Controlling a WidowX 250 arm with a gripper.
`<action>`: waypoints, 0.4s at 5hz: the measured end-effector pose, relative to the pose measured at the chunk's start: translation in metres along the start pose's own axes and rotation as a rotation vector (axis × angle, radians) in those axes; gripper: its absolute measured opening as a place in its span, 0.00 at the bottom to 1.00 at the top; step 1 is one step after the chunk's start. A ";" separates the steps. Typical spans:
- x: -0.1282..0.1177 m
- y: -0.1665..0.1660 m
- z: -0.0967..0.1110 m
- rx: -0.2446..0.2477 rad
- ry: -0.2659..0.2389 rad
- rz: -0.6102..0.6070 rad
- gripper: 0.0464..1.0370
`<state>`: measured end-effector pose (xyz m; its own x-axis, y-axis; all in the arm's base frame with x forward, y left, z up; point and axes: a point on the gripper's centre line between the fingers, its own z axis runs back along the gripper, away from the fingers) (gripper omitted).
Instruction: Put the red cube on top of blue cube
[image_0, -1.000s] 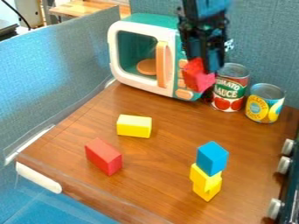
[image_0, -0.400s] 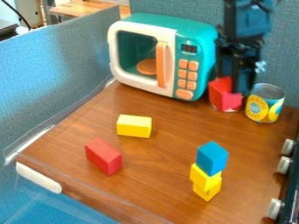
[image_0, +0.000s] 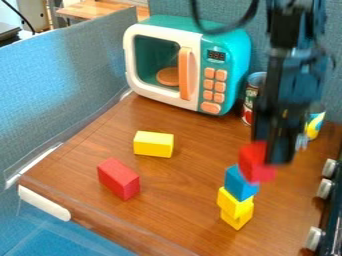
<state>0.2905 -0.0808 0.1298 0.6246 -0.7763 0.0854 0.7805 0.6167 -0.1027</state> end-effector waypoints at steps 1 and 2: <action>-0.022 -0.015 0.000 0.016 0.023 0.010 0.52; -0.028 -0.013 -0.006 0.014 0.026 0.037 0.52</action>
<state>0.2622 -0.0676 0.1232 0.6523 -0.7559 0.0555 0.7572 0.6467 -0.0914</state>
